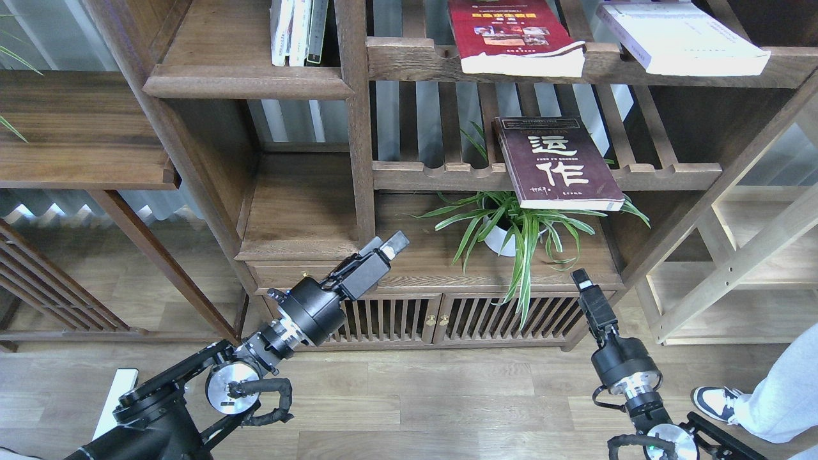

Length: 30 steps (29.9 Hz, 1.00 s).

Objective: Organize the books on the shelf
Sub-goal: 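Raise the right gripper toward the dark red book on the middle shelf, then grasp the bottom edge of the dark red book with the right gripper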

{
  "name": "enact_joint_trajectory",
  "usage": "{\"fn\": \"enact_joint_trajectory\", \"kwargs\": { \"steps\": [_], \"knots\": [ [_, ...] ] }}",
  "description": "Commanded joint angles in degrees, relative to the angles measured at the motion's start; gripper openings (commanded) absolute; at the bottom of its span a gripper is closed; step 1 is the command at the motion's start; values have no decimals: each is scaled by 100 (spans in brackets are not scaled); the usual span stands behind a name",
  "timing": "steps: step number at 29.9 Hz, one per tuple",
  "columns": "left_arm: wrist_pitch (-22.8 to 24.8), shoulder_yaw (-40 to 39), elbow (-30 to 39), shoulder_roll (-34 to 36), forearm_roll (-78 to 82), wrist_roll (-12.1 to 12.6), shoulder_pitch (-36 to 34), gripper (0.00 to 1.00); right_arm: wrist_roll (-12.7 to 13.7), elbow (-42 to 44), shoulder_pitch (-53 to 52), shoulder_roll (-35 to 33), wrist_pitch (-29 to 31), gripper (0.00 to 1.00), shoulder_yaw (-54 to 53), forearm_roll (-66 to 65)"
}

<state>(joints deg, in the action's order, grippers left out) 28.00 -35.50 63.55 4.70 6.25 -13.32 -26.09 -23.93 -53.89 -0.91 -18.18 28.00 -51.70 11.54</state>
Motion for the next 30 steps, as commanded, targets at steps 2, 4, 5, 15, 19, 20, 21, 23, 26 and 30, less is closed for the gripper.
{"fn": "enact_joint_trajectory", "kwargs": {
  "steps": [2, 4, 5, 15, 19, 20, 21, 23, 26, 30],
  "knots": [
    [0, -115, -17, 4, 8, -30, 60, 99, 2, 1, -172, 43, 0, 100, 2, -3],
    [0, -115, -70, -4, 8, -12, 60, 99, 11, 10, -374, 51, 0, 100, 81, 6],
    [0, -115, -70, -22, 8, -4, 69, 99, 20, 10, -401, 69, 0, 100, 98, 15],
    [0, -36, -88, -294, 51, 40, 52, 99, 20, -16, -550, 342, 0, 100, 107, 286],
    [0, -36, -105, -260, 52, 40, -19, 99, 20, -16, -928, 289, 0, 100, 116, 971],
    [0, -36, -123, -250, 60, 40, -27, 99, 20, -16, -998, 298, 0, 100, 125, 1068],
    [0, -36, -149, -250, 60, 40, -27, 99, 20, -16, -1077, 315, 0, 100, 125, 1130],
    [0, -36, -158, -250, 69, 49, -62, 99, 20, -16, -1192, 350, 0, 100, 151, 1192],
    [0, -45, -220, -233, 87, 49, -124, 99, 20, -16, -1210, 403, 0, 100, 204, 1219],
    [0, -54, -360, -242, 96, 49, -229, 99, 20, -16, -1228, 658, 0, 100, 177, 1640]
  ]
}}
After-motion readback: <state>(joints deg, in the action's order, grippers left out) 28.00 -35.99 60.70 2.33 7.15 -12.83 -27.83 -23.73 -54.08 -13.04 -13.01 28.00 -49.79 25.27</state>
